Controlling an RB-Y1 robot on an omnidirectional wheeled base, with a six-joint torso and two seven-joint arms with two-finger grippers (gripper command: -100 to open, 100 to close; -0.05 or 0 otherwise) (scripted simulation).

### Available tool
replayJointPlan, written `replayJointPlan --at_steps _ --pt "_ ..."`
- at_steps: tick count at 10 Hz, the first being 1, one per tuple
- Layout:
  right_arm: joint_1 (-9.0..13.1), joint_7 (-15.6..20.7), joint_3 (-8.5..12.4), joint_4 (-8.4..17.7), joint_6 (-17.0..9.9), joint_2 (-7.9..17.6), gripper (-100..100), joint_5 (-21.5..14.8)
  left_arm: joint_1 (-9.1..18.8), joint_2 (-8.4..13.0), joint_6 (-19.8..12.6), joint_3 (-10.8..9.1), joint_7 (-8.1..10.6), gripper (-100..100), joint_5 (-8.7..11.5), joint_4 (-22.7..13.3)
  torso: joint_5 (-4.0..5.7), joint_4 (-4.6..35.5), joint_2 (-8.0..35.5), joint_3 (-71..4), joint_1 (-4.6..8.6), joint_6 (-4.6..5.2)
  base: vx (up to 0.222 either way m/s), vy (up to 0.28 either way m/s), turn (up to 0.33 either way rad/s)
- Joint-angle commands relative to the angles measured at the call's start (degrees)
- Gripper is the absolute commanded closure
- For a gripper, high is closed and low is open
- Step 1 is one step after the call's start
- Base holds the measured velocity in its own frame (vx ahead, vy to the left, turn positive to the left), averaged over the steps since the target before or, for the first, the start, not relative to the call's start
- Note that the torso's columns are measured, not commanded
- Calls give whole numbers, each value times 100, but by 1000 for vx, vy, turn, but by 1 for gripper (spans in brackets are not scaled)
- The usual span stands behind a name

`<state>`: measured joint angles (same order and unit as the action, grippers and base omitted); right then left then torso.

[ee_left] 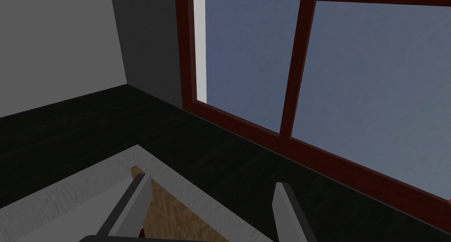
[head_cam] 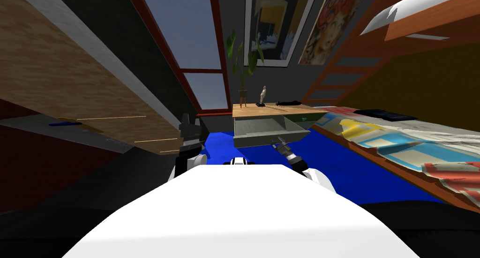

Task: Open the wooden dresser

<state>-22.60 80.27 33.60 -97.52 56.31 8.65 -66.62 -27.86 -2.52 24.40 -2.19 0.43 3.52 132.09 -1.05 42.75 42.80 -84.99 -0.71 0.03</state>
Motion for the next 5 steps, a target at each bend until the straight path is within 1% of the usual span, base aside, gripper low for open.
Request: replayJointPlan --at_steps 1,5 --pt "-16 29 -4 31 -17 -20 0 -11 0 0 0 0 0 0 0 0 20 -16 -19 9 5 -9 -1 4 -15" --pt "-53 78 3 103 -72 -64 0 -30 0 0 0 0 0 0 0 0 71 -38 -43 27 38 -12 0 1 -9"
